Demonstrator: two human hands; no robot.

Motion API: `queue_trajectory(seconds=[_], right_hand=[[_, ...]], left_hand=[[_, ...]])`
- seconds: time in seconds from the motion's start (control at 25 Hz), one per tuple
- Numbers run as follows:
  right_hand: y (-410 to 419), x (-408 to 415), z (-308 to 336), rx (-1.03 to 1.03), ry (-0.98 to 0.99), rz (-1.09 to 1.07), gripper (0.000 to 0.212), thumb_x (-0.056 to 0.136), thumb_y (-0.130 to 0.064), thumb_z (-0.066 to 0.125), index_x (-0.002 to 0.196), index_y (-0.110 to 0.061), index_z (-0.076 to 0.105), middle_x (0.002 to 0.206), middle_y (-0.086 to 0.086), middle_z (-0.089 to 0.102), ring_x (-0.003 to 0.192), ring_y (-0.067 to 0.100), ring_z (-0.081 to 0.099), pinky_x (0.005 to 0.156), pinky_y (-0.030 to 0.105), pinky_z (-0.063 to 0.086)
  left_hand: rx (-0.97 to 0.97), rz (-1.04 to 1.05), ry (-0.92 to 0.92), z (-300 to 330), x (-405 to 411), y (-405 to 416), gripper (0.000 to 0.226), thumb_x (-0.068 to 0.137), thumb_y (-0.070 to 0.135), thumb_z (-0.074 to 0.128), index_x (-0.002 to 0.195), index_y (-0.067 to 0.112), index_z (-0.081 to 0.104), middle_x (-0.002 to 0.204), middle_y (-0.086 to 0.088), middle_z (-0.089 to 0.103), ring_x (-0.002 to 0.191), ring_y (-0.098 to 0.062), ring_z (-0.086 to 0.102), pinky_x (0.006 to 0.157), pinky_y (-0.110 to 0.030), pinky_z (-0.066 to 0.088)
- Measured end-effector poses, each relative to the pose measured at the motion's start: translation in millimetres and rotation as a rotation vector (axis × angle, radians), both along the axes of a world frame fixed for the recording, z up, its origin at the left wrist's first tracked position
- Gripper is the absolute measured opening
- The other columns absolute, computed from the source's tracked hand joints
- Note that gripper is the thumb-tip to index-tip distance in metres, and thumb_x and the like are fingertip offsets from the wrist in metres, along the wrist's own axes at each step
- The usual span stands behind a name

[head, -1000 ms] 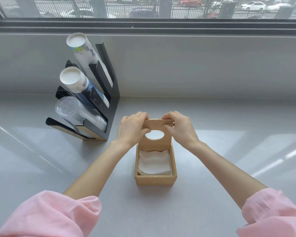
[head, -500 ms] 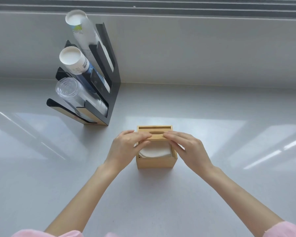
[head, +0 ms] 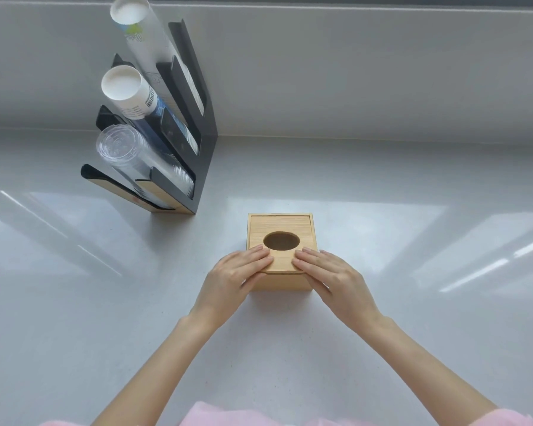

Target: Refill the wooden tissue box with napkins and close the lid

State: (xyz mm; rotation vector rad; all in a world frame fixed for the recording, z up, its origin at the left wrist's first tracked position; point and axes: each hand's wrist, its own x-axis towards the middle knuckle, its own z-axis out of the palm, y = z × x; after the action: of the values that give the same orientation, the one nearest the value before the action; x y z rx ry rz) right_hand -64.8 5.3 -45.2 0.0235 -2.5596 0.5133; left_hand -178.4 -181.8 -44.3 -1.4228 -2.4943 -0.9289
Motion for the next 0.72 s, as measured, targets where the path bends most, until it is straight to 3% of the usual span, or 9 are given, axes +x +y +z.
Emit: queue_trajectory(seconds=[0.2,0.36,0.52,0.72], right_hand=[[2,-1,-3,-0.012,0.017,0.007,0.05,0.099,-0.037,0.027,0.105,-0.016,0.072,0.113,-0.003,0.071,0.11,0.009,0.062,0.103,0.026,0.036],[0,-1,-8,-0.019,0.047,-0.002,0.05,0.099,-0.038,0.028,0.104,-0.016,0.073,0.112,-0.003,0.072,0.109,0.009,0.062,0.103,0.025,0.037],[-1,0,-13,-0.042,0.054,-0.026,0.049,0.099,-0.038,0.028,0.107,-0.016,0.072,0.115,-0.002,0.071,0.113,0.01,0.059,0.106,0.019,0.032],[-8,1,-18,-0.033,0.094,-0.032,0.048,0.1,-0.034,0.028,0.11,-0.013,0.07,0.117,0.0,0.069,0.116,0.012,0.056,0.104,0.022,0.038]], left_hand=[[-0.016,0.02,-0.026,-9,0,-1,0.035,0.09,0.033,0.042,0.116,0.022,0.062,0.123,0.004,0.064,0.123,-0.003,0.043,0.097,-0.027,0.036],[0.004,0.026,-0.037,-13,1,-2,0.043,0.095,0.046,0.023,0.119,0.028,0.054,0.127,0.005,0.061,0.126,-0.004,0.04,0.099,-0.026,0.033],[0.019,0.051,0.005,-14,5,0,0.041,0.096,0.045,0.021,0.118,0.03,0.052,0.125,0.004,0.062,0.125,-0.004,0.04,0.097,-0.027,0.03],[0.023,0.058,0.05,-16,6,0,0.029,0.092,0.032,0.04,0.117,0.027,0.055,0.124,0.003,0.064,0.122,-0.004,0.043,0.095,-0.027,0.032]])
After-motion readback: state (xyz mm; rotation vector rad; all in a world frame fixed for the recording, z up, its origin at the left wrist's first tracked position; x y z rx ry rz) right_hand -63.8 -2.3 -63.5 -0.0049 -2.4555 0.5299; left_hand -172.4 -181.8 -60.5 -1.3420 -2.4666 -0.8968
